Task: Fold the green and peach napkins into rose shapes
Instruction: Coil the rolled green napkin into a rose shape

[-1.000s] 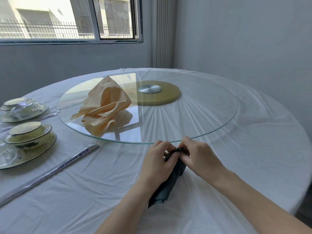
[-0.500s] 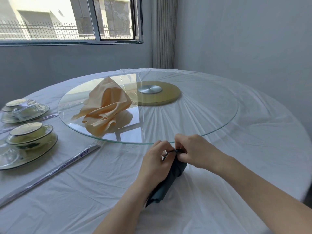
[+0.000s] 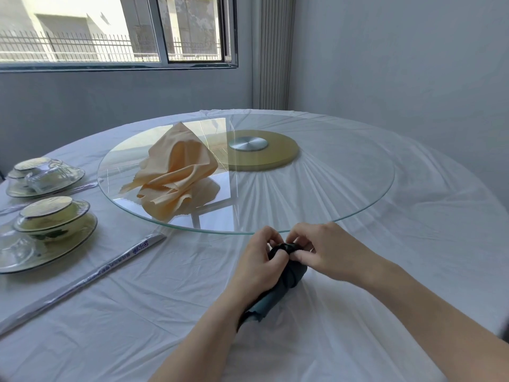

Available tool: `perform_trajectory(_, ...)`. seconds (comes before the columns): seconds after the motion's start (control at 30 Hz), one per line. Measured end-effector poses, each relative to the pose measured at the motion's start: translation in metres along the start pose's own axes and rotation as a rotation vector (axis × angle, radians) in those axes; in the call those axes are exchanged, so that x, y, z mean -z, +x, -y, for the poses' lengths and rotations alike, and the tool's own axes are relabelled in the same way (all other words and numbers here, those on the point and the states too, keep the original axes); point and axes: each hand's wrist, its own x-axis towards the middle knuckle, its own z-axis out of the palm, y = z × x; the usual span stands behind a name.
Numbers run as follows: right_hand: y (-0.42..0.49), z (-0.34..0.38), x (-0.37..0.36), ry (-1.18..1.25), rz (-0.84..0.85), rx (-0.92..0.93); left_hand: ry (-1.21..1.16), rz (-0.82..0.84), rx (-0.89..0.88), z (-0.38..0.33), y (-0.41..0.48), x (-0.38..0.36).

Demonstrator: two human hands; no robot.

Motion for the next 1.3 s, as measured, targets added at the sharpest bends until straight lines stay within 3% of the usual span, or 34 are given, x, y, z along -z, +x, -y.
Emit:
perform_trajectory(0.2,0.006,0.003,0.004,-0.064,0.017,-0.061,-0.131,0.04,0.007,-0.002,-0.006,0.005)
perform_trajectory(0.43,-0.012,-0.001,-0.024,-0.074,-0.257,-0.027,-0.102,0.092,-0.083,-0.005,-0.009,0.002)
perform_trajectory(0.53,-0.019,-0.011,-0.013,0.14,-0.156,-0.1,-0.077,0.088,-0.096,-0.006,-0.009,0.002)
perform_trajectory(0.6,-0.023,-0.015,-0.007,0.158,-0.093,-0.077,-0.058,0.074,-0.093,-0.006,-0.008,0.002)
perform_trajectory(0.77,-0.02,-0.011,-0.018,-0.207,-0.268,0.084,-0.05,0.066,-0.138,-0.006,-0.01,-0.001)
perform_trajectory(0.97,-0.015,-0.017,-0.029,-0.192,-0.403,0.076,-0.072,0.088,-0.067,0.0,-0.009,0.0)
perform_trajectory(1.07,-0.028,-0.029,-0.027,-0.089,-0.344,0.147,-0.07,0.084,-0.086,-0.001,-0.007,-0.001)
perform_trajectory(1.2,-0.044,-0.036,-0.027,-0.354,-0.277,0.269,-0.051,0.093,-0.078,-0.003,-0.005,0.0)
perform_trajectory(1.3,-0.049,-0.034,-0.036,-0.334,-0.29,0.27,-0.034,0.076,-0.07,-0.003,-0.005,0.0)
